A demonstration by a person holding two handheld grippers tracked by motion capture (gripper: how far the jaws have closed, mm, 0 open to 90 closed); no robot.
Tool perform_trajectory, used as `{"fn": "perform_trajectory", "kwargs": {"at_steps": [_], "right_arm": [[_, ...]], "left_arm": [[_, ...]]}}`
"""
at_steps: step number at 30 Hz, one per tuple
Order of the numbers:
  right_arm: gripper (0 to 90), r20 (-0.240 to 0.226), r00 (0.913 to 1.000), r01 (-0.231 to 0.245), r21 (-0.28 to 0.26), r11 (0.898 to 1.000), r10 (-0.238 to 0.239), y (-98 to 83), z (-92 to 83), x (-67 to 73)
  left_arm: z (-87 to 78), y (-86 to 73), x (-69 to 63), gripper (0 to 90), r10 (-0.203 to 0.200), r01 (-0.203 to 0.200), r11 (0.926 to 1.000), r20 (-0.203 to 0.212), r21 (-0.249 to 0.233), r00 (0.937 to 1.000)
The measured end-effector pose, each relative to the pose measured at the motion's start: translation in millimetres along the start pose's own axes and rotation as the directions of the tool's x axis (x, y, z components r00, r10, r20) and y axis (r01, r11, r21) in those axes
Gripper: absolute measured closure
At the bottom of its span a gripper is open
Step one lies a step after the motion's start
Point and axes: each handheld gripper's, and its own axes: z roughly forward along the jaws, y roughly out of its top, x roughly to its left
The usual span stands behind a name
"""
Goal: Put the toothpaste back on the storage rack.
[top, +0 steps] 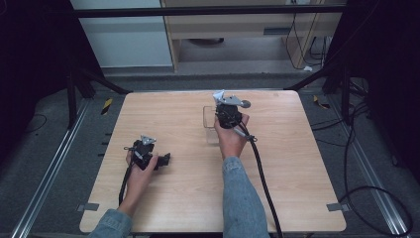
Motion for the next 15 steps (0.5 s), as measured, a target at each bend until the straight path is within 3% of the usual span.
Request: {"fn": "perform_trajectory", "kwargs": {"at_steps": [15], "right_arm": [[79.6,-0.025,0.9997,0.003,0.027,1.000,-0.003,1.3,1.9,-0.1]], "left_arm": [[0.5,0.5,-0.4,0.0,0.000,0.000,1.0000,0.002,0.000,1.0000]]}}
